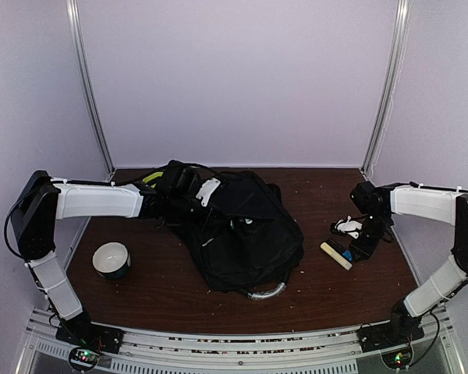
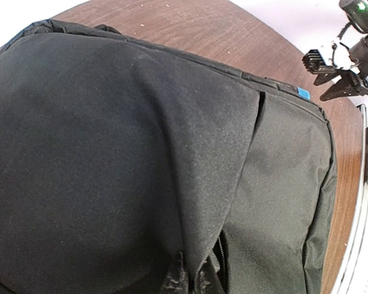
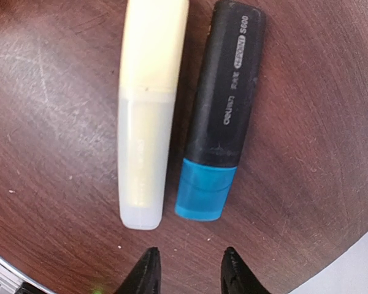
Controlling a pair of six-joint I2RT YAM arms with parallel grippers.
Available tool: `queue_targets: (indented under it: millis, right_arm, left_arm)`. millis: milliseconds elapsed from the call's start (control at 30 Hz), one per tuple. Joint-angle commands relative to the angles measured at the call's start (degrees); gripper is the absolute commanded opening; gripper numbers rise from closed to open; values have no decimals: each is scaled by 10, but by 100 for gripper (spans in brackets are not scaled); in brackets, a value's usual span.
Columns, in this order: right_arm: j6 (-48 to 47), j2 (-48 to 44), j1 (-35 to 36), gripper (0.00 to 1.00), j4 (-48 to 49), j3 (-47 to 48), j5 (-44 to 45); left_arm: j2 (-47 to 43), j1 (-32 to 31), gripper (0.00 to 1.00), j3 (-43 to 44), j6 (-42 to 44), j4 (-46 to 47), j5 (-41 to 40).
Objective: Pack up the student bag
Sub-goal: Pick up the pen from the center of the board.
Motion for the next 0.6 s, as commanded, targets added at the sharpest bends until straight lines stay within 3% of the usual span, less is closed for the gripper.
queue_targets:
  millis: [0,567]
  right_arm:
    - [9,28,-7,38,5,30,6]
    - [24,140,-14,42,24,85,1]
  left_arm:
    - [-1,-4,0,23,5,30,9]
    - [0,-3,0,19,4,30,6]
